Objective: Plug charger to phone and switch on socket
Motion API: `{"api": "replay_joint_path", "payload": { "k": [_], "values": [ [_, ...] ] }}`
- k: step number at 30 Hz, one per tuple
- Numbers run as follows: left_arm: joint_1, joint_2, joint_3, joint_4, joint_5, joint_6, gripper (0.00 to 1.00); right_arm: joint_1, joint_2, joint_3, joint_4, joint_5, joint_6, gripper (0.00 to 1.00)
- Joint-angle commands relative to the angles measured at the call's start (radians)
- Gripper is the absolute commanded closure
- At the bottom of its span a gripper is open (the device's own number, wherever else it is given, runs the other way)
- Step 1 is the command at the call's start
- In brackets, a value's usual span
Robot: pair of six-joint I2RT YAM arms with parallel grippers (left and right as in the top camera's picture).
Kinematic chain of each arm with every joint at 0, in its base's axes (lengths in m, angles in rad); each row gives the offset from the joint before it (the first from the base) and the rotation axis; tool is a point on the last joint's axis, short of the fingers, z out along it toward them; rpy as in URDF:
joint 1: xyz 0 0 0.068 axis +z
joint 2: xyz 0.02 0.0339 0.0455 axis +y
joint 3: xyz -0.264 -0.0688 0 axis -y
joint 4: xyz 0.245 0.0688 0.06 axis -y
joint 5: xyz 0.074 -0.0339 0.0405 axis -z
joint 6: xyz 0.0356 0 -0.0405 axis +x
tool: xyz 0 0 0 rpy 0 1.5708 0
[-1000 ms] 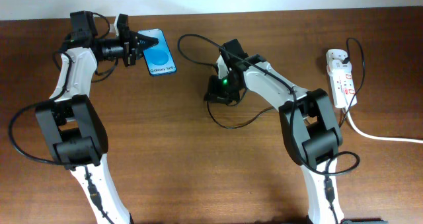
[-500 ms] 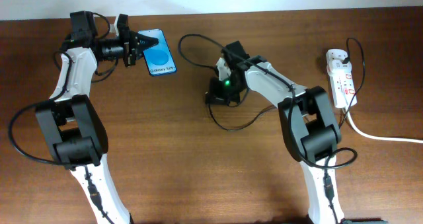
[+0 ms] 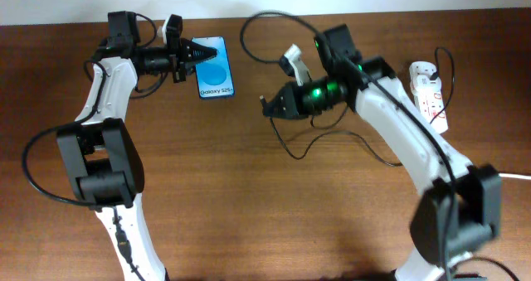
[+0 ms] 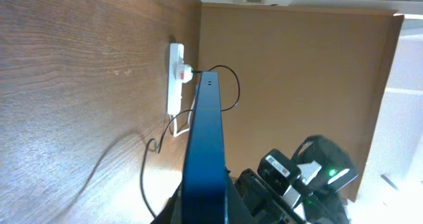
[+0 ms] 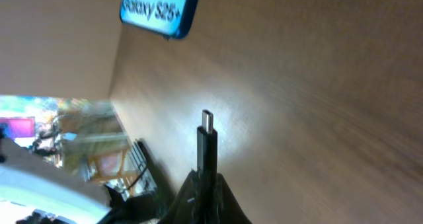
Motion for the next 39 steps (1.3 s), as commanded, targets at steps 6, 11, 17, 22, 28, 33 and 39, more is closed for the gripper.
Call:
{"api": "replay_joint_path", "payload": {
  "k": [6, 11, 17, 22, 28, 33, 39],
  "values": [
    [-0.092, -0.004, 0.012, 0.002, 0.048, 0.004, 1.00, 0.024, -0.329, -0.541, 0.670, 0.048, 0.432, 0.96],
    [-0.094, -0.004, 0.012, 0.004, 0.019, -0.026, 1.00, 0.109, -0.275, -0.545, 0.852, 0.133, 0.621, 0.96],
    [-0.093, -0.004, 0.012, 0.031, 0.018, -0.026, 1.00, 0.167, -0.180, -0.545, 0.995, 0.143, 0.760, 0.96],
    [-0.094, -0.004, 0.012, 0.051, 0.018, -0.026, 1.00, 0.167, -0.176, -0.545, 1.010, 0.143, 0.756, 0.96],
    [-0.095, -0.004, 0.012, 0.053, 0.031, -0.026, 1.00, 0.167, -0.135, -0.545, 1.073, 0.090, 0.756, 0.96],
    [-0.097, -0.004, 0.012, 0.102, 0.079, -0.026, 1.00, 0.167, -0.129, -0.545, 1.088, 0.082, 0.756, 0.96],
    [-0.097, -0.004, 0.012, 0.109, 0.135, -0.026, 1.00, 0.167, -0.129, -0.545, 1.097, 0.082, 0.756, 0.96]
  ]
}}
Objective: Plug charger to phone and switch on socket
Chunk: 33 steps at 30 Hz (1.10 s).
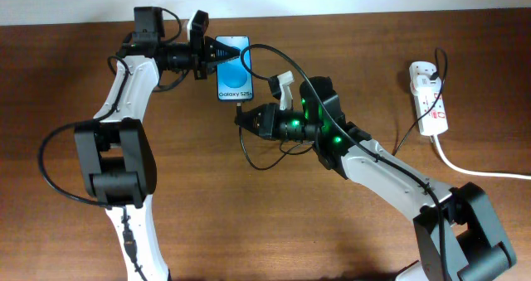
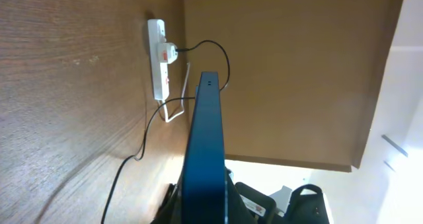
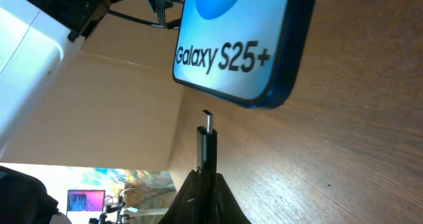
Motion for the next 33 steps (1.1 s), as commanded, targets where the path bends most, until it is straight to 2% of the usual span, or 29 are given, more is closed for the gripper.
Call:
{"api": "replay_joint_path", "payload": {
  "k": [1, 9, 33],
  "values": [
    [0.002, -0.004, 0.012, 0.011, 0.087, -0.003, 1.00, 0.005, 0.009, 0.003, 0.024, -0.016, 0.002, 0.96],
    [-0.011, -0.004, 0.012, 0.011, 0.071, -0.037, 1.00, 0.005, 0.009, 0.003, 0.033, -0.021, 0.005, 0.96],
    [-0.032, -0.004, 0.012, 0.048, 0.090, -0.037, 1.00, -0.017, 0.009, 0.003, 0.040, -0.051, 0.013, 0.96]
  ]
}}
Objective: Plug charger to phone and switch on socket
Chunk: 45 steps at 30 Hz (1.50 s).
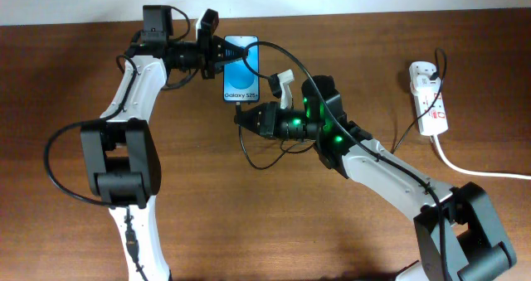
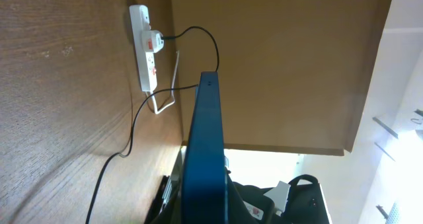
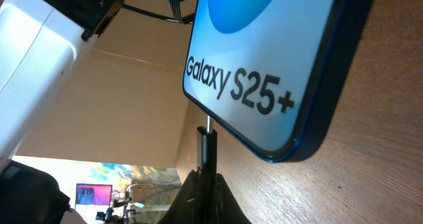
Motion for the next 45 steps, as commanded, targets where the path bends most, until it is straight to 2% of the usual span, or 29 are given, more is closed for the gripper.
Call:
{"api": "replay_joint_path", "payload": {
  "k": [1, 23, 32, 45],
  "values": [
    [0.005, -0.004, 0.012, 0.003, 0.051, -0.006, 1.00, -0.006, 0.009, 0.003, 0.010, -0.015, -0.002, 0.96],
    [0.005, -0.004, 0.012, 0.003, 0.067, -0.006, 1.00, -0.043, 0.009, 0.002, -0.027, -0.017, -0.002, 0.96],
    [0.005, -0.004, 0.012, 0.063, 0.040, -0.048, 1.00, -0.026, 0.009, 0.002, -0.023, -0.076, -0.002, 0.96],
    [0.005, -0.004, 0.012, 0.085, 0.039, -0.048, 1.00, -0.018, 0.009, 0.003, 0.007, -0.086, -0.002, 0.96]
  ]
}}
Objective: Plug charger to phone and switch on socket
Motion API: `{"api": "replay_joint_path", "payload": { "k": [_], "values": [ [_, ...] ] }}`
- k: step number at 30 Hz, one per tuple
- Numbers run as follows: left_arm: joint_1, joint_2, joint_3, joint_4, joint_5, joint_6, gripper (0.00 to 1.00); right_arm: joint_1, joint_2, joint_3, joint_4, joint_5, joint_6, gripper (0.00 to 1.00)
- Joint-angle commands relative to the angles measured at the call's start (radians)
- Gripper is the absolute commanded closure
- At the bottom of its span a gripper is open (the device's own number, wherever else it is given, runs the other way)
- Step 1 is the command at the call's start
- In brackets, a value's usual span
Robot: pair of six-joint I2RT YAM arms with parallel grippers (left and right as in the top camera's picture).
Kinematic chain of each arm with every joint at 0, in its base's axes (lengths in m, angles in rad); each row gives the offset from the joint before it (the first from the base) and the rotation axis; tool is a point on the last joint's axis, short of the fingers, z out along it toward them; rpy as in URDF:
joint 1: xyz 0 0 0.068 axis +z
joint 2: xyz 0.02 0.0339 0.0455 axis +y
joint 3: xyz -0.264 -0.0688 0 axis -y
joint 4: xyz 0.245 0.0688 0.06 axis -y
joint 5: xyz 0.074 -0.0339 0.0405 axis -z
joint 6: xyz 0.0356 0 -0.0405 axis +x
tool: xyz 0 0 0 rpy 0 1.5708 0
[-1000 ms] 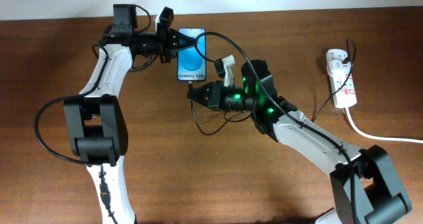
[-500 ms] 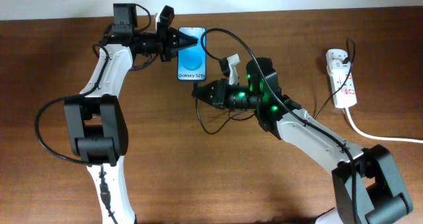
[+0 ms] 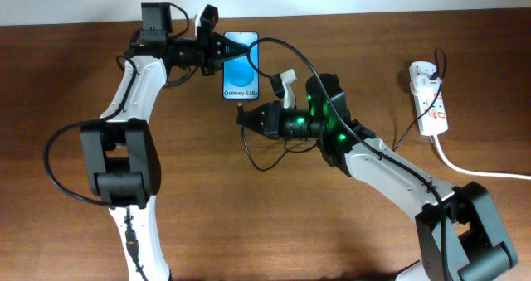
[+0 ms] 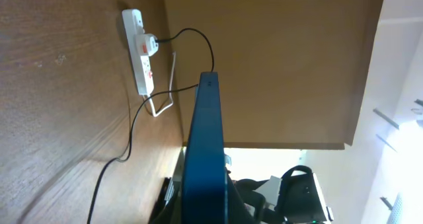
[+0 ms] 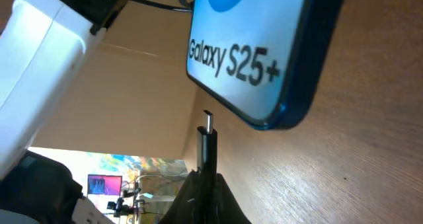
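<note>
A blue phone [image 3: 239, 65] with "Galaxy S25+" on its lit screen is held at its upper left edge by my left gripper [image 3: 217, 51], which is shut on it. The left wrist view shows the phone [image 4: 203, 145] edge-on. My right gripper [image 3: 251, 119] is shut on the black charger plug [image 5: 208, 141]. The plug's metal tip points at the phone's bottom edge [image 5: 264, 121], with a small gap between them. The white power strip [image 3: 429, 99] lies at the far right with the charger's adapter [image 3: 422, 69] in it.
The black charger cable [image 3: 274, 152] loops over the wood table [image 3: 249, 223] under my right arm and runs to the power strip [image 4: 139, 52]. A white cord [image 3: 481, 171] leaves the strip toward the right edge.
In the right wrist view the plug's tip overlapped the phone's bottom edge; now a small gap shows between them. The phone sits slightly higher in the overhead view. Both grippers stay shut.
At first my left gripper held the phone at the far left and my right held the plug well apart from it. Then the phone was farther right with the plug just below it. Then the tip met the bottom edge; now it stands slightly off.
</note>
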Motion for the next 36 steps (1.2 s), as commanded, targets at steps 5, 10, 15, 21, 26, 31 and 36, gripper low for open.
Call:
{"api": "replay_joint_path", "payload": {
  "k": [5, 10, 15, 21, 26, 31, 36],
  "values": [
    [0.003, -0.004, 0.012, 0.004, 0.032, -0.019, 1.00, 0.003, 0.009, 0.002, 0.006, 0.000, -0.009, 0.96],
    [0.003, -0.004, 0.012, 0.004, 0.054, -0.029, 1.00, -0.011, 0.009, 0.002, 0.007, 0.018, -0.009, 0.96],
    [0.003, -0.004, 0.012, 0.004, 0.057, -0.029, 1.00, -0.022, 0.009, 0.002, 0.008, 0.018, -0.009, 0.96],
    [-0.008, -0.004, 0.012, 0.004, 0.047, -0.029, 1.00, -0.022, 0.009, 0.002, 0.016, 0.018, -0.005, 0.96],
    [-0.045, -0.004, 0.012, 0.005, 0.027, -0.029, 1.00, -0.022, 0.009, 0.003, 0.015, 0.018, 0.002, 0.96],
    [-0.045, -0.004, 0.012, 0.004, 0.027, -0.029, 1.00, -0.036, 0.009, 0.003, 0.015, 0.019, 0.005, 0.96],
    [-0.045, -0.004, 0.012, 0.004, 0.027, -0.029, 1.00, -0.092, 0.009, 0.003, 0.030, 0.023, 0.013, 0.96]
  ]
}}
